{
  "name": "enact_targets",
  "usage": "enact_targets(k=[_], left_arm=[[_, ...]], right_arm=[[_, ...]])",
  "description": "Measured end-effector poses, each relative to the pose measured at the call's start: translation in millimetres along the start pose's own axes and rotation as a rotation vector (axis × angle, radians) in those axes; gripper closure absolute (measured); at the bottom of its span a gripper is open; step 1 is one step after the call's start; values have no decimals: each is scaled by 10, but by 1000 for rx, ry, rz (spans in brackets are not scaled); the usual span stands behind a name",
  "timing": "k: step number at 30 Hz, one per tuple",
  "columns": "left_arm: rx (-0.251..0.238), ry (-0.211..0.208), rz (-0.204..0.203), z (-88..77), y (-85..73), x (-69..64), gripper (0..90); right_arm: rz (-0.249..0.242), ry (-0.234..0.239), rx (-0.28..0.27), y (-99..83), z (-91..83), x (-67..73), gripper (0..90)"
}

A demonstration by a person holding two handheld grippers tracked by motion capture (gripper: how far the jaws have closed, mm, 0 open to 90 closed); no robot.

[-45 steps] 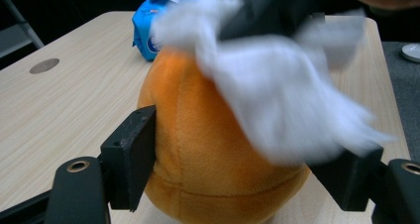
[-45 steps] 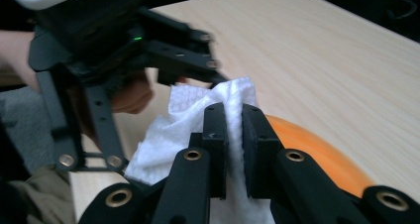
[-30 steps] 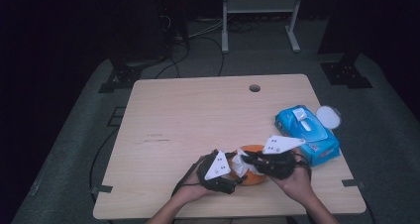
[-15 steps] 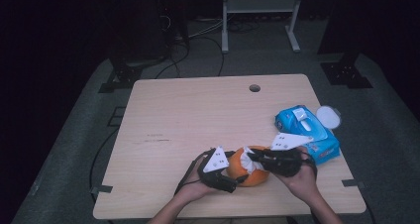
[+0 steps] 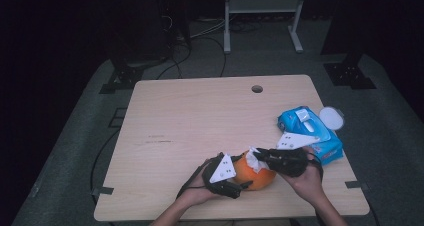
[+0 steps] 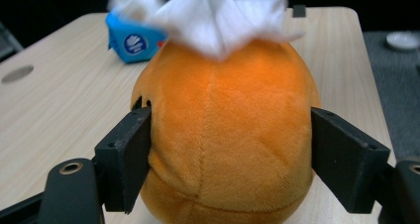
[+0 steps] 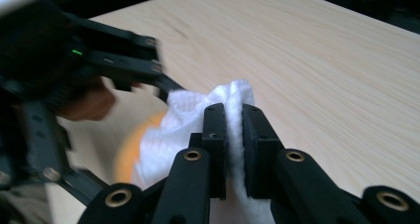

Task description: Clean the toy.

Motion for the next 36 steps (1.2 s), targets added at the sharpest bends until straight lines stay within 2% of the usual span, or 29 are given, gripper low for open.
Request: enact_targets(k=[1,2,4,7,10,12,13,15,16,18,20,21,23,24,28,29,31,34,35,36], left_arm=[[10,1,36,4,-7,-28,228],[18,3,44,2,-17,-31,229],[19,-1,33,-16,-31,-14,234],[14,-10,3,-32,-54,20,239],[3,-19,-37,-42,-69,49,238],[-2,-26,-69,-28,-42,46,216],[-1,-25,-86,-24,-28,48,178],[-22,-35,-165,-4,24,43,107],[-20,-35,-180,3,28,42,98],[-5,-30,-152,0,4,40,125],[-5,-36,-156,-28,-18,62,175],[-7,-39,-157,-40,-25,76,201],[-5,-40,-163,-60,-39,113,230],[-2,-41,-171,-76,-52,144,242],[-11,-52,-246,-143,-133,285,251],[-14,-57,-258,-147,-139,301,250],[-10,-54,-253,-133,-121,294,219],[-34,-51,-231,-93,-26,222,126],[-36,-50,-218,-80,-7,188,127],[-31,-46,-186,-77,-3,164,143]], right_arm=[[-11,38,-2,35,58,129,808],[-35,45,6,40,95,177,808],[-56,40,20,37,116,195,809],[-27,19,18,15,63,61,810],[10,-28,18,-67,-20,-127,810],[32,-34,13,-96,-51,-176,811],[27,-39,13,-90,-49,-167,813],[26,-23,9,-53,-23,-92,812],[32,7,1,-23,0,-15,811],[6,63,0,18,64,159,810],[-33,70,14,30,103,255,810],[-41,65,17,29,100,247,810],[-25,56,13,17,67,165,812],[-16,37,11,-2,37,85,811],[53,-35,12,-130,-111,-251,811],[87,-39,9,-164,-141,-301,811],[95,-33,4,-170,-138,-289,812],[52,-30,2,-92,-65,-168,811],[42,-19,-2,-59,-43,-115,810],[31,-7,-4,-29,-22,-60,810]])
Point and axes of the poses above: each handheld gripper's, and its own axes: z roughly forward along the jaws, y roughly out of its top, x roughly to its left, the point moved 10 cm from there along z, roughly forward along the jaws, and after that the axes turned 4 degrees about -z, right-handed, at the moved point
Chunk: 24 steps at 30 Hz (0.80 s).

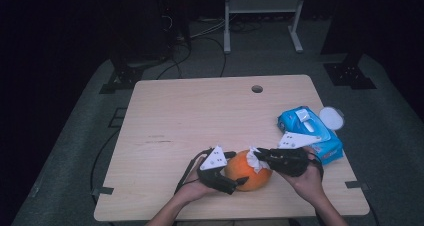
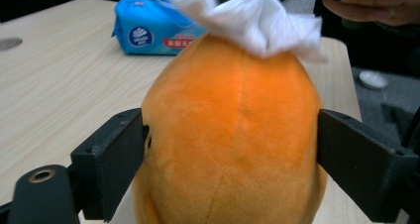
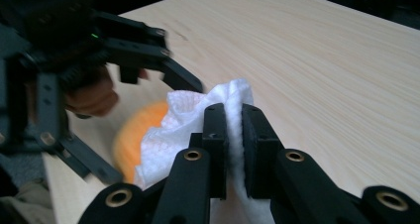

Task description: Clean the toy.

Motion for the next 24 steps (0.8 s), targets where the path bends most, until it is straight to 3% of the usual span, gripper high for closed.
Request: enact_targets(k=[2,5,7,9,13,17,20,24], left_arm=[[12,4,30,-12,-20,-10,215],[19,-9,7,-49,-58,42,257],[18,-14,-24,-76,-87,96,267],[11,-20,-47,-98,-110,134,268],[10,-26,-68,-102,-133,167,269],[10,-26,-84,-108,-150,195,268],[12,-31,-89,-122,-165,207,267],[7,-31,-97,-131,-174,228,264]], right_arm=[[-25,23,1,31,24,98,810],[-35,16,7,18,10,88,810],[-20,0,5,-25,-19,-18,810],[34,-14,4,-111,-72,-175,810],[81,-27,-2,-178,-146,-305,810],[65,8,-15,-103,-139,-186,810],[10,20,0,-70,-86,-61,808],[27,4,13,-119,-109,-144,808]])
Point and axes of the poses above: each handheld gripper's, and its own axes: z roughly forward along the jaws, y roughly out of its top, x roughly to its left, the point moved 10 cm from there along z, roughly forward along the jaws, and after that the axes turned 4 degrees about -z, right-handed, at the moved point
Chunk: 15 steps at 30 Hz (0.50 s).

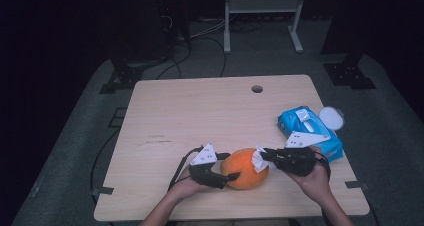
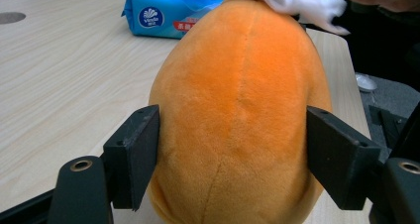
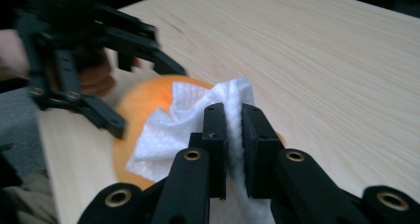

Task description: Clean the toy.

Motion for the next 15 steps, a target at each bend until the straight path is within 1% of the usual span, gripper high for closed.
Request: enact_targets(k=[1,4,5,6,8,10,11,13,14,15], left_arm=[[1,-2,-3,-4,-5,6,264],[-1,-12,-6,-14,-20,14,261],[5,-13,1,-12,-19,4,258],[11,-12,10,-4,-18,-14,252],[20,-13,31,18,-16,-60,242],[29,-9,71,33,-14,-116,241],[33,-6,84,35,-14,-129,241],[36,-7,117,44,-12,-168,241],[36,-7,117,44,-12,-168,240],[37,-8,147,54,-10,-198,240]], right_arm=[[20,-17,8,-54,-7,-85,808],[84,-20,27,-191,-13,-234,806],[99,-16,26,-216,-7,-250,807],[116,1,20,-212,0,-227,807],[89,-3,12,-150,16,-176,808],[70,-1,-4,-68,17,-122,808],[59,-1,-7,-37,12,-101,807],[68,10,-24,-8,0,-90,807],[68,10,-24,-8,0,-90,807],[78,20,-35,4,-10,-92,807]])
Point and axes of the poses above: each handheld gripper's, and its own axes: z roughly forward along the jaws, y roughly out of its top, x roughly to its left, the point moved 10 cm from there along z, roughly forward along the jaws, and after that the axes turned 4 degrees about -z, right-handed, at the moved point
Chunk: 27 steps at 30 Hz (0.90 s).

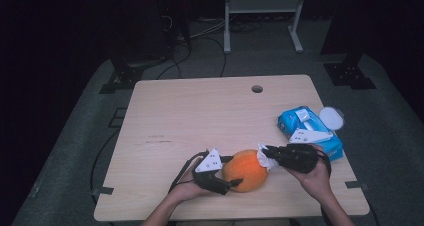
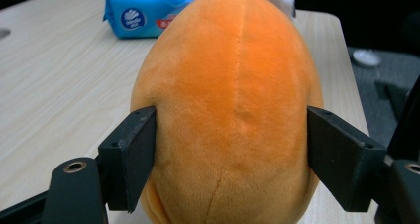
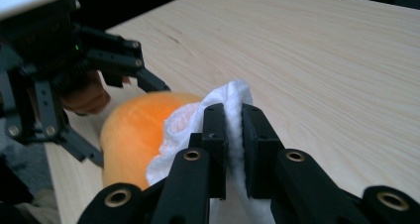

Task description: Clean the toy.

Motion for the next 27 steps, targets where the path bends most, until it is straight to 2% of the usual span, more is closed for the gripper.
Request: enact_targets(k=[2,4,5,9,12,14,17,18,20,22,24,27], left_arm=[[6,6,16,12,9,-17,240],[1,11,-2,8,7,6,240],[-4,13,-22,4,4,32,240],[-30,9,-149,-23,-13,160,242],[-43,14,-211,-22,-5,212,242],[-48,21,-234,-5,9,227,243],[-53,41,-249,14,25,234,228],[-48,46,-249,15,25,233,205],[-53,39,-241,1,37,223,160],[-52,23,-229,-15,49,203,122],[-39,23,-188,2,40,173,127],[-40,43,-154,44,62,147,225]], right_arm=[[26,16,-14,10,-13,-27,807],[34,15,-9,-13,1,-48,807],[39,11,-5,-35,11,-73,807],[55,-13,13,-115,9,-168,808],[39,-9,9,-79,-7,-91,809],[-1,2,12,-27,29,33,809],[-55,45,15,41,119,268,807],[-81,47,23,46,154,326,805],[-121,24,38,44,191,357,807],[-101,16,29,45,172,282,808],[-84,-24,28,23,141,153,808],[-21,-25,7,6,91,42,808]])
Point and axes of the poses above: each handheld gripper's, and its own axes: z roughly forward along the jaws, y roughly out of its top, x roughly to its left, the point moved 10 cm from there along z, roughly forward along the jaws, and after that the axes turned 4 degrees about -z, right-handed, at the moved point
